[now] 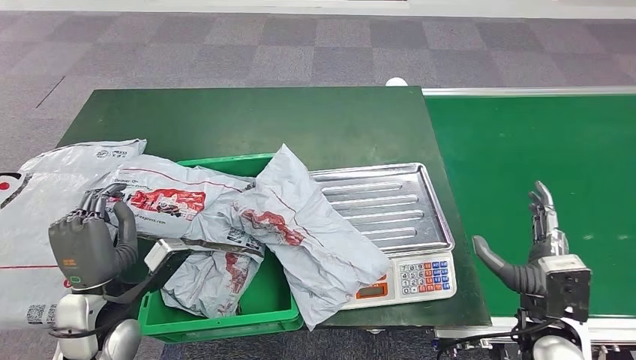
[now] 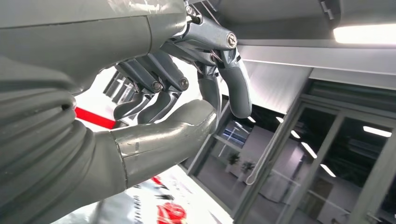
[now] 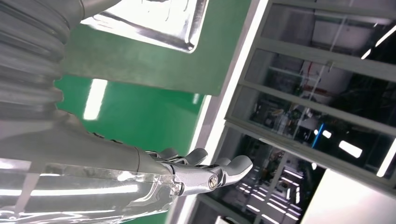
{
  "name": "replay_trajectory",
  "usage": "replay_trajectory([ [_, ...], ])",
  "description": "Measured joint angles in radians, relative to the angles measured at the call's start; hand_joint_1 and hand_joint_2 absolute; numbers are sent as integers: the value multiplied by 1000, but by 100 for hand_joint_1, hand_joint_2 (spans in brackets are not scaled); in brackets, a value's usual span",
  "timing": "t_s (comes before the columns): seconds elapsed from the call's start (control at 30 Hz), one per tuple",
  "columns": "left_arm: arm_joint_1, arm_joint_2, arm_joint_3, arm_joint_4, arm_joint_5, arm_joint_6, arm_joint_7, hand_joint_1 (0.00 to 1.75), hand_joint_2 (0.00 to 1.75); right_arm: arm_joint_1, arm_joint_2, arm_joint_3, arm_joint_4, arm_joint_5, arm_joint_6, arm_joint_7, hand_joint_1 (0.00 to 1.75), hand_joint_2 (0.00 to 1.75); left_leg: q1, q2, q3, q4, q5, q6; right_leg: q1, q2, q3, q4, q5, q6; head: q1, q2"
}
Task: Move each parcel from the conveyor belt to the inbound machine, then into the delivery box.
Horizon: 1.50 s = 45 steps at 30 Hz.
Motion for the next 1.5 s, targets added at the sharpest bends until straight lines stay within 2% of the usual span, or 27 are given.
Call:
replay_trajectory([
  [0.07,23,5,17,-14,1,4,-1,174,175,26,-7,-14,-18,-10,8,0,0,175,0,0,0,0,-1,0,0,0,0,0,-1,0,0,0],
  [0.2,75,5,50,-47,-28,-30,14,0,175,52,-10,-27,-35,0,26,-4,0,175,0,1,1,0,-3,0,0,1,0,0,-2,0,0,0],
  [0.23,82,5,57,-50,-16,-52,12,0,175,53,-10,-28,-36,5,31,-2,0,175,0,1,1,0,-3,0,0,1,-1,0,-2,0,0,0],
  [0.3,52,-2,46,-30,88,-150,-51,0,175,43,-13,-28,-30,38,62,10,0,175,0,-1,1,0,-2,1,0,-1,-1,-1,-3,1,0,0],
  [0.37,-54,-22,-7,48,215,-297,-133,0,175,6,-14,-16,-6,92,92,24,0,175,-1,-7,0,0,2,3,0,-9,1,-1,-2,2,0,0],
  [0.43,-181,-54,-88,168,275,-384,-159,0,175,-44,-10,13,27,129,94,31,0,175,-1,-12,-1,1,6,3,0,-14,3,-1,1,2,0,0],
  [0.63,-475,-144,-275,474,371,-461,-163,0,175,-136,3,60,96,156,78,56,0,175,-1,-8,-3,3,9,4,-1,-10,0,-1,9,3,0,0],
  [0.73,-570,-178,-332,573,404,-478,-166,0,175,-155,5,66,115,158,78,58,0,175,-1,-8,-3,3,10,4,-1,-10,0,-1,9,3,0,0],
  [1.07,-755,-256,-416,754,489,-534,-163,0,175,-203,6,69,165,151,89,58,0,175,-1,-8,-6,3,10,4,-1,-8,-3,-1,9,3,0,0],
  [1.23,-824,-276,-490,844,416,-673,-121,0,175,-218,2,70,188,142,101,51,0,175,-1,-7,-6,3,10,4,-1,-8,-3,-1,9,3,0,0],
  [1.33,-872,-286,-559,926,361,-768,-125,0,175,-233,-9,70,210,133,116,38,0,175,-1,-7,-7,3,10,4,-1,-8,-3,-1,9,3,0,0],
  [1.5,-930,-292,-661,1022,328,-823,-150,0,175,-245,-20,70,233,126,123,31,0,175,-1,-7,-6,3,10,4,-1,-7,-3,-1,9,3,0,0],
])
